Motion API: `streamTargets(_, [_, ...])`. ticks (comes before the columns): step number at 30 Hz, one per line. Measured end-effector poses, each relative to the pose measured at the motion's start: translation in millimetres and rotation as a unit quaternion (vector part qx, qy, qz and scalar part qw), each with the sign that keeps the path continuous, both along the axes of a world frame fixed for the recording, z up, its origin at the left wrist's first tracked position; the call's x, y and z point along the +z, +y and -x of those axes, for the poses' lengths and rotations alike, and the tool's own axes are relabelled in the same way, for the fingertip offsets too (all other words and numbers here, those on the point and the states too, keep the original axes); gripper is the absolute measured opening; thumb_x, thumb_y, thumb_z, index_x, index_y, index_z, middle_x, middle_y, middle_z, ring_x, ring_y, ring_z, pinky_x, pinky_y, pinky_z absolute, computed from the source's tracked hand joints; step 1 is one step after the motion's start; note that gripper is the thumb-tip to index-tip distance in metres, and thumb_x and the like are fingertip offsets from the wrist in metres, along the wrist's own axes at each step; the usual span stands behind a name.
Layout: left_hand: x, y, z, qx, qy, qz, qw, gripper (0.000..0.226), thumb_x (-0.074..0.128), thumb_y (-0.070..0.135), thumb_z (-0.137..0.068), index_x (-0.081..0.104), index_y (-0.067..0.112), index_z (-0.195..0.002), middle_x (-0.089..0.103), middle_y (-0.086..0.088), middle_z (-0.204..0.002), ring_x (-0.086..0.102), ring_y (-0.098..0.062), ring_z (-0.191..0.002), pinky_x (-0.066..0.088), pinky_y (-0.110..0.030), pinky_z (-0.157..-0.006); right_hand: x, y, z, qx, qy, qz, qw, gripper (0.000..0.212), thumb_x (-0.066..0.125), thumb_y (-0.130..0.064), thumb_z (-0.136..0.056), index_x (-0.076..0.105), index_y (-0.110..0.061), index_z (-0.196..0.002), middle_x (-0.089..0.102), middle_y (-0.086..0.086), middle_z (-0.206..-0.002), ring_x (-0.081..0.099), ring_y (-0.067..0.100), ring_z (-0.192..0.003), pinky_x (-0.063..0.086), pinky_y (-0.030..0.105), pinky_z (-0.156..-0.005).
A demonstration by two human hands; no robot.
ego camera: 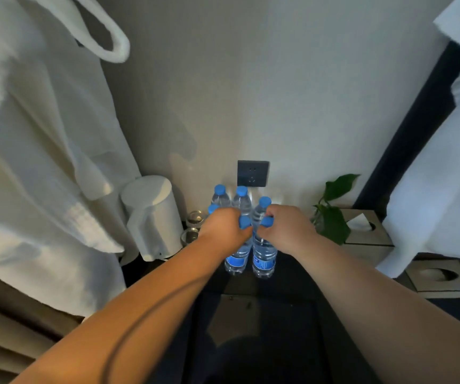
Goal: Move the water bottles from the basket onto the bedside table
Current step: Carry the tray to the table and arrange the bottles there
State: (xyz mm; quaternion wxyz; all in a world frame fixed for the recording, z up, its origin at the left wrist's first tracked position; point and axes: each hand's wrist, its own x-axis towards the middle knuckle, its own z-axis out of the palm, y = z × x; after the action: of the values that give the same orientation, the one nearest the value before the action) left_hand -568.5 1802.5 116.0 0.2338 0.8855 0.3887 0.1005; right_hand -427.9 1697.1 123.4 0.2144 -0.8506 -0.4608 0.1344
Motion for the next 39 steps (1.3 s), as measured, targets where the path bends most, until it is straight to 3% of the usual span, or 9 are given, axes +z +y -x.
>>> streamTargets(8, [-11.4, 6.5, -7.6, 0.038, 0.034, 0.029, 0.998, 0.025, 0.057, 0.028, -0.094, 0.051, 0.024, -0.069, 0.057, 0.003, -0.069, 0.062, -0.021, -0.071, 0.044, -0.03, -0.059, -21.3, 11.6, -10.3, 0.001, 0.019, 0.03, 0.999, 0.016, 0.066, -0.038, -0.087, 0.059, -0.026, -0.093, 0.065, -0.002, -0.084, 0.064, 0.018, -0.075, 0.059, 0.042, -0.068])
streamTargets(11, [-12.3, 14.5, -13.2, 0.024, 0.076, 0.047, 0.996, 0.017, 0.058, 0.04, -0.094, 0.061, 0.025, -0.086, 0.064, 0.002, -0.082, 0.064, -0.021, -0.08, 0.056, -0.035, -0.073, -24.6, 16.2, -17.1, 0.018, -0.048, 0.065, 0.997, 0.03, 0.059, -0.055, -0.09, 0.056, -0.028, -0.103, 0.065, -0.005, -0.091, 0.065, 0.018, -0.083, 0.059, 0.042, -0.072])
streamTargets(14, [-13.9, 28.0, -13.6, 0.019, 0.066, 0.037, 0.997, 0.029, 0.059, 0.06, -0.091, 0.061, 0.031, -0.094, 0.065, 0.004, -0.085, 0.065, -0.019, -0.08, 0.051, -0.032, -0.067, -20.6, 26.0, -23.2, 0.005, -0.127, 0.037, 0.991, 0.047, 0.05, -0.068, -0.092, 0.058, -0.025, -0.108, 0.065, -0.005, -0.091, 0.063, 0.017, -0.083, 0.056, 0.037, -0.068])
streamTargets(16, [-12.2, 42.1, -14.8, 0.037, 0.042, 0.02, 0.998, 0.03, 0.057, 0.062, -0.091, 0.062, 0.033, -0.095, 0.066, 0.006, -0.083, 0.064, -0.017, -0.076, 0.048, -0.031, -0.064, -16.1, 37.1, -28.8, -0.008, -0.131, -0.012, 0.991, 0.045, 0.049, -0.064, -0.096, 0.062, -0.023, -0.108, 0.065, -0.004, -0.087, 0.061, 0.017, -0.078, 0.056, 0.037, -0.067])
streamTargets(20, [-4.1, 82.6, -20.2, 0.077, -0.06, -0.027, 0.995, 0.02, 0.061, 0.042, -0.092, 0.073, 0.029, -0.101, 0.071, 0.005, -0.087, 0.067, -0.018, -0.079, 0.049, -0.028, -0.066, -3.7, 70.9, -36.7, 0.034, -0.102, -0.076, 0.991, 0.03, 0.059, -0.046, -0.098, 0.067, -0.019, -0.111, 0.06, -0.004, -0.084, 0.06, 0.017, -0.076, 0.049, 0.033, -0.065])
streamTargets(22, [1.6, 105.5, -25.8, 0.068, -0.064, -0.05, 0.994, 0.024, 0.065, 0.034, -0.093, 0.073, 0.023, -0.114, 0.07, -0.002, -0.099, 0.067, -0.024, -0.091, 0.044, -0.029, -0.07, 2.8, 93.3, -40.1, 0.079, -0.123, -0.05, 0.988, 0.031, 0.061, -0.041, -0.099, 0.066, -0.019, -0.119, 0.065, 0.003, -0.095, 0.064, 0.024, -0.087, 0.053, 0.036, -0.072])
streamTargets(24, [5.8, 125.8, -33.6, 0.047, 0.006, -0.044, 0.998, 0.035, 0.067, 0.034, -0.094, 0.069, 0.018, -0.126, 0.069, -0.009, -0.117, 0.065, -0.03, -0.105, 0.05, -0.034, -0.082, 7.8, 118.4, -43.2, 0.113, -0.17, 0.027, 0.979, 0.034, 0.058, -0.041, -0.1, 0.065, -0.021, -0.126, 0.069, 0.007, -0.111, 0.066, 0.029, -0.1, 0.054, 0.039, -0.083])
streamTargets(28, [7.7, 146.4, -50.5, -0.014, 0.114, 0.001, 0.993, 0.032, 0.065, 0.034, -0.098, 0.075, 0.011, -0.12, 0.072, -0.014, -0.119, 0.065, -0.031, -0.108, 0.051, -0.042, -0.097, 8.0, 153.3, -43.0, 0.128, -0.172, 0.188, 0.959, 0.026, 0.054, -0.034, -0.105, 0.071, -0.019, -0.118, 0.07, 0.008, -0.113, 0.066, 0.028, -0.105, 0.053, 0.039, -0.088])
streamTargets(39, [-2.8, 151.5, -57.0, -0.037, 0.158, 0.018, 0.987, 0.037, 0.057, 0.034, -0.103, 0.066, 0.011, -0.13, 0.068, -0.014, -0.123, 0.063, -0.029, -0.111, 0.048, -0.033, -0.091, -3.9, 159.2, -46.5, 0.083, -0.118, 0.191, 0.971, 0.021, 0.059, -0.029, -0.103, 0.073, -0.015, -0.111, 0.069, 0.008, -0.111, 0.066, 0.03, -0.108, 0.056, 0.041, -0.09])
